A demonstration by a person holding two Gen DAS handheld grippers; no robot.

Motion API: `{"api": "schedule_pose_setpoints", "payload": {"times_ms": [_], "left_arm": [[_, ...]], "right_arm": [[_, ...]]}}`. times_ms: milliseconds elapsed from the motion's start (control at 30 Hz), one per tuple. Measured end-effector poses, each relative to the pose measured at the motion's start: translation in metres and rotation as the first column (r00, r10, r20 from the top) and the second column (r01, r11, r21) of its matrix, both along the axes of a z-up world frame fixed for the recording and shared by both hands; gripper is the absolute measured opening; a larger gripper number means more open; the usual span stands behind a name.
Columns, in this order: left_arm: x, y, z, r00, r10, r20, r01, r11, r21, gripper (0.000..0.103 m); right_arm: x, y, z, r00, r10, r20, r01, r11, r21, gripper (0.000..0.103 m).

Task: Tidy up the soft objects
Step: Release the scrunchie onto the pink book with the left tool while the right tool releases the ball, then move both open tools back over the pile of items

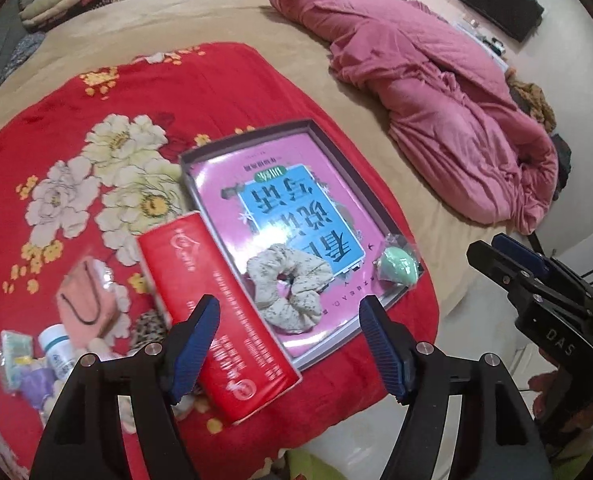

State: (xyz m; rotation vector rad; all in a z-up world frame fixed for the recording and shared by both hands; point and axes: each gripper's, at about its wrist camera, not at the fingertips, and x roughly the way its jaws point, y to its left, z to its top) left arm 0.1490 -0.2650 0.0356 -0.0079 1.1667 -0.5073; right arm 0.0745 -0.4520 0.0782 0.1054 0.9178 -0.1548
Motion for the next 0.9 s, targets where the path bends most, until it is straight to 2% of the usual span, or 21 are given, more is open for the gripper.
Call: {"api": "schedule_pose_setpoints", "payload": {"times_ms": [100,300,400,667,767,900], "left_arm": [[-0.004,0.019,0.014,1.0,0.009,0.011,-0.009,1.0,-0.002,0.074],[-0.014,0.067,0.037,0.999,0.042,0.034,-0.042,0.999,-0.004,0.074],[-0.018,0.092,0.043,0.996,0.071,0.051,-0.071,0.997,-0.005,0.074],[-0.028,0.16,0.053,0.987,0.154,0.047,-0.154,0.988,-0.016,0.074],[-0.031,0.188,0.055,0.982,0.189,0.021,-0.188,0.982,-0.018,0.074],[-0.037,0.216,0.061,0.975,0.221,0.036,-0.22,0.975,-0.014,0.074]], "right_arm": [[-0.001,0.016,0.015,1.0,0.018,0.006,-0.018,1.0,-0.024,0.048],[-0.002,0.051,0.042,0.996,0.078,0.034,-0.078,0.997,0.005,0.049],[-0.002,0.071,0.052,0.994,0.099,0.044,-0.098,0.995,-0.009,0.049],[-0.007,0.121,0.07,0.983,0.169,0.072,-0.17,0.985,0.006,0.049],[-0.007,0.141,0.076,0.976,0.205,0.07,-0.206,0.979,0.004,0.049],[-0.004,0.17,0.083,0.966,0.248,0.066,-0.25,0.968,0.022,0.049]]}}
